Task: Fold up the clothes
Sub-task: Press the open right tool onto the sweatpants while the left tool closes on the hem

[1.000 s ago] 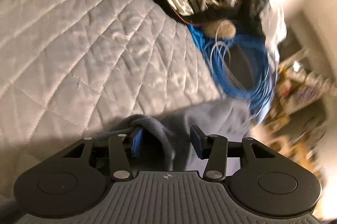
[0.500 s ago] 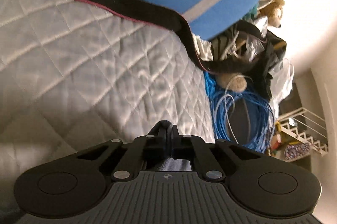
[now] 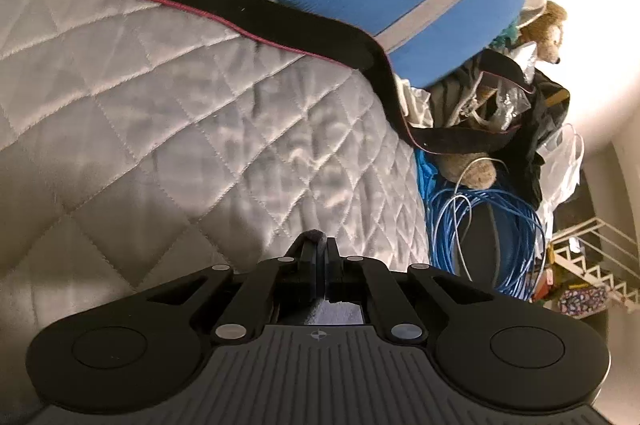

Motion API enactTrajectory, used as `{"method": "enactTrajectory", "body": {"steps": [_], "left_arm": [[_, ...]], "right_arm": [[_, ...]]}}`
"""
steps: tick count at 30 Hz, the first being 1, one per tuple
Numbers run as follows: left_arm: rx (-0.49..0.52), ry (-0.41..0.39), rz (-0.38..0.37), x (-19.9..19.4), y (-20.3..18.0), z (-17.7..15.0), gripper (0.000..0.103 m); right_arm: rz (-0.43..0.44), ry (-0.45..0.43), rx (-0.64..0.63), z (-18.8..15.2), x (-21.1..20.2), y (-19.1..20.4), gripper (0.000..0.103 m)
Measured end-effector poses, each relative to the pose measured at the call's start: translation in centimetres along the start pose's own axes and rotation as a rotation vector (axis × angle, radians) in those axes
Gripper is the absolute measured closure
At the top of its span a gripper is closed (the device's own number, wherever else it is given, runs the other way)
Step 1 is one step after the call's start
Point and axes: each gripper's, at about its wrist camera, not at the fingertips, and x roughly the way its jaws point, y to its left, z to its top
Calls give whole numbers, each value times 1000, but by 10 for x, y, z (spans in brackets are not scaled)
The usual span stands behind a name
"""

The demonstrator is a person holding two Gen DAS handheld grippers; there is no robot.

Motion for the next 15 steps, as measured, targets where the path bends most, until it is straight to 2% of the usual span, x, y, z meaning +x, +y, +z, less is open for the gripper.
{"method": "enactTrajectory", "body": {"steps": [2, 5, 9, 13, 15], "left_arm": [[8, 2, -1, -1, -1, -1, 100], [170, -38, 20, -16, -31, -12, 100], [518, -101, 57, -43, -87, -46, 100], [810, -146, 87, -67, -125, -95, 100], [932, -138, 99, -70, -135, -121, 100]], "right_arm": [[1, -4, -2, -1, 0, 0, 1], [7, -11, -4, -1, 0, -1, 1], [10, -18, -4, -2, 1, 0, 1], [6, -22, -2, -3, 2, 0, 1], [5, -23, -1, -4, 3, 0, 1]]}}
